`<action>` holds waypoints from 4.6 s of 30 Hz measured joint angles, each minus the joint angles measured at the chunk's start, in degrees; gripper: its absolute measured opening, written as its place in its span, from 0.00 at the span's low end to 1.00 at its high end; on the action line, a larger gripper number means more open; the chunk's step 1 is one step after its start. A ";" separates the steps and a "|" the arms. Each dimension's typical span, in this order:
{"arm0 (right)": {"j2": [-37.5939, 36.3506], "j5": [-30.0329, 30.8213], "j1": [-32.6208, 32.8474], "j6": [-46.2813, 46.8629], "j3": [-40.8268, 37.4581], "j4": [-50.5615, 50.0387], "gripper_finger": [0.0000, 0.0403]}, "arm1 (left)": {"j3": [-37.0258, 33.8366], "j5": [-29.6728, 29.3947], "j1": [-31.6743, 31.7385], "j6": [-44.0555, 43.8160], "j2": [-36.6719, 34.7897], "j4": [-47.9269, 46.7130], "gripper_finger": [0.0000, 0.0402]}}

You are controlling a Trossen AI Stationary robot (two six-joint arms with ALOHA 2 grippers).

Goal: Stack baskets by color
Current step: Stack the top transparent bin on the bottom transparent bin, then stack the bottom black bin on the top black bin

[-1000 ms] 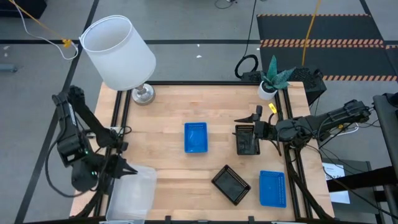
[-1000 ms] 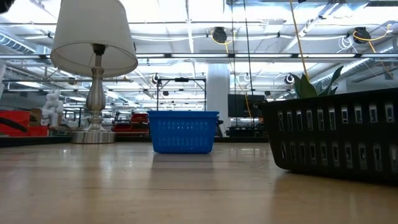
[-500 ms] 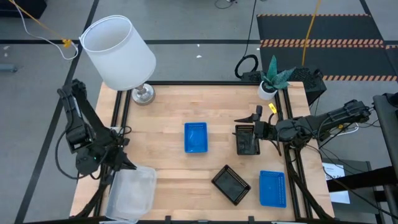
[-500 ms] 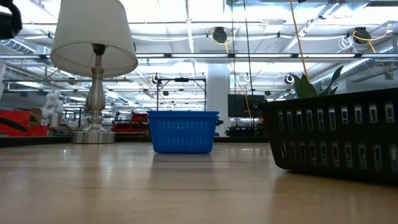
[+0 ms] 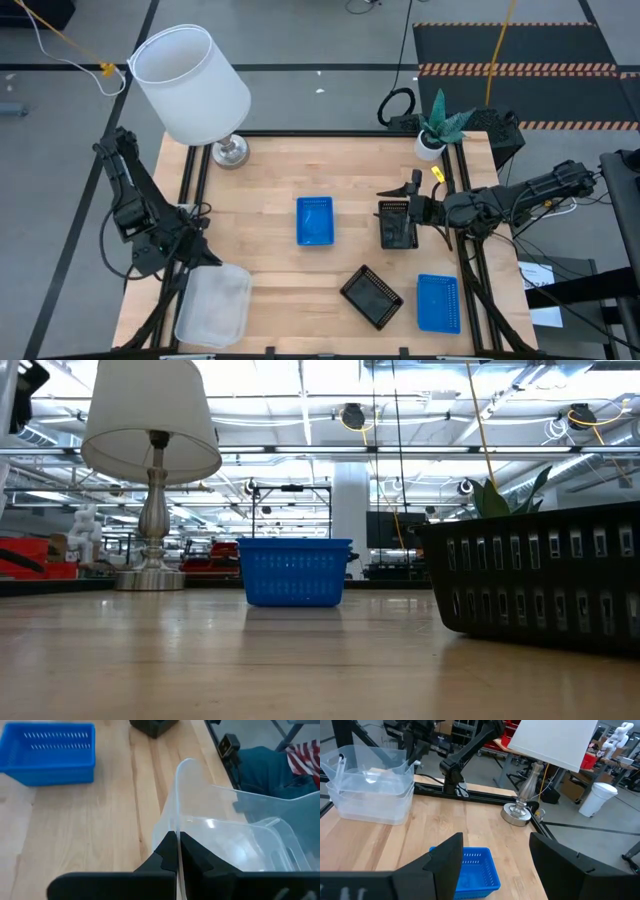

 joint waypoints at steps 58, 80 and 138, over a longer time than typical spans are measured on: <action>0.00 -0.02 0.02 0.00 0.00 0.00 0.55 | -9.87 3.12 0.13 -14.93 0.04 7.69 0.23; 0.00 -0.02 0.02 0.00 0.00 -0.01 0.55 | -9.85 0.49 1.21 -17.57 7.64 8.16 0.23; 36.33 -22.10 29.03 32.83 4.07 -5.67 0.55 | 2.54 -11.63 19.49 21.27 27.23 37.06 0.23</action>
